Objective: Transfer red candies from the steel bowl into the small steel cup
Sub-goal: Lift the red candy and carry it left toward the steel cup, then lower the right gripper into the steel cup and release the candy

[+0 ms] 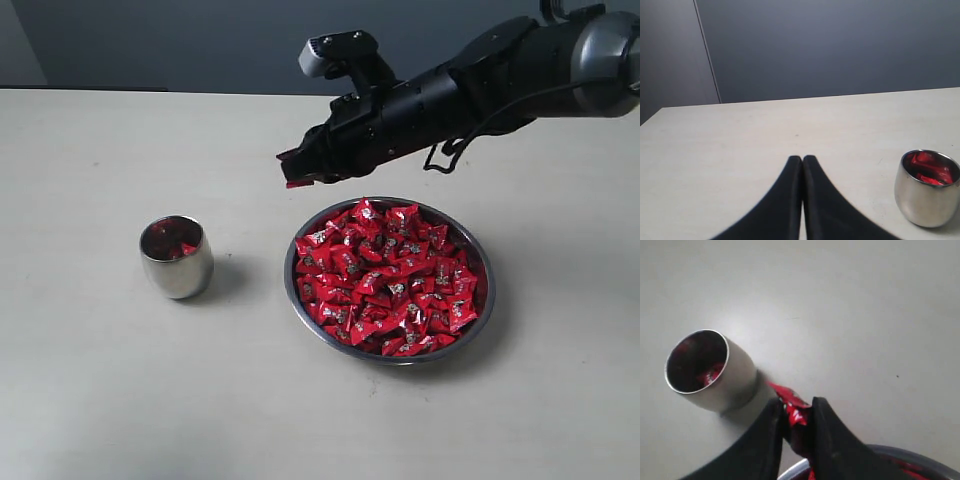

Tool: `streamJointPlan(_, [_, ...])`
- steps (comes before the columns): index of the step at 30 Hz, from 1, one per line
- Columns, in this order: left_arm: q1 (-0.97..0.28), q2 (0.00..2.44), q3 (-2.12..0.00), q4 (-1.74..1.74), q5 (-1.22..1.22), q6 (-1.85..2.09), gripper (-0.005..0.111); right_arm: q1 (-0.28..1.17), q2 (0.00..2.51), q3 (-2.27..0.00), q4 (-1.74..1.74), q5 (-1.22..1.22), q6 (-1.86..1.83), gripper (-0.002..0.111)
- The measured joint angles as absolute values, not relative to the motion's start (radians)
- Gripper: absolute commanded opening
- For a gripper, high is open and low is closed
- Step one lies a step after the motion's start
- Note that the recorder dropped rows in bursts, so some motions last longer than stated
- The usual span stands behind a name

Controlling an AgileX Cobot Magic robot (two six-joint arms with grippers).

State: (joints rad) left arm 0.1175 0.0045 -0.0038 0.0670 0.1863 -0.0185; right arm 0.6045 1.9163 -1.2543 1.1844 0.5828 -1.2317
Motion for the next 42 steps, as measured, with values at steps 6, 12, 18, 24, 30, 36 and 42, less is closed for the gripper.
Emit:
streamJointPlan(6, [0.118, 0.004, -0.004, 0.067, 0.186, -0.019, 0.000, 0.668, 1.958, -1.306, 1.207, 0.587, -1.271, 0.007])
streamJointPlan(12, [0.118, 0.004, -0.004, 0.067, 0.186, -0.019, 0.000, 0.723, 2.011, -1.380, 1.211, 0.606, -1.274, 0.007])
streamJointPlan(18, [0.118, 0.004, -0.004, 0.067, 0.186, -0.019, 0.000, 0.772, 2.056, -1.447, 1.211, 0.623, -1.258, 0.007])
streamJointPlan(24, [0.118, 0.004, -0.004, 0.067, 0.186, -0.019, 0.000, 0.802, 2.101, -1.490, 1.212, 0.640, -1.231, 0.007])
streamJointPlan(30, [0.118, 0.004, -0.004, 0.067, 0.186, -0.019, 0.000, 0.825, 2.123, -1.506, 1.208, 0.646, -1.219, 0.007])
streamJointPlan(36, [0.118, 0.004, -0.004, 0.067, 0.186, -0.019, 0.000, 0.827, 2.165, -1.524, 1.204, 0.662, -1.195, 0.007])
streamJointPlan(42, [0.118, 0.004, -0.004, 0.067, 0.186, -0.019, 0.000, 0.827, 2.172, -1.526, 1.204, 0.668, -1.193, 0.007])
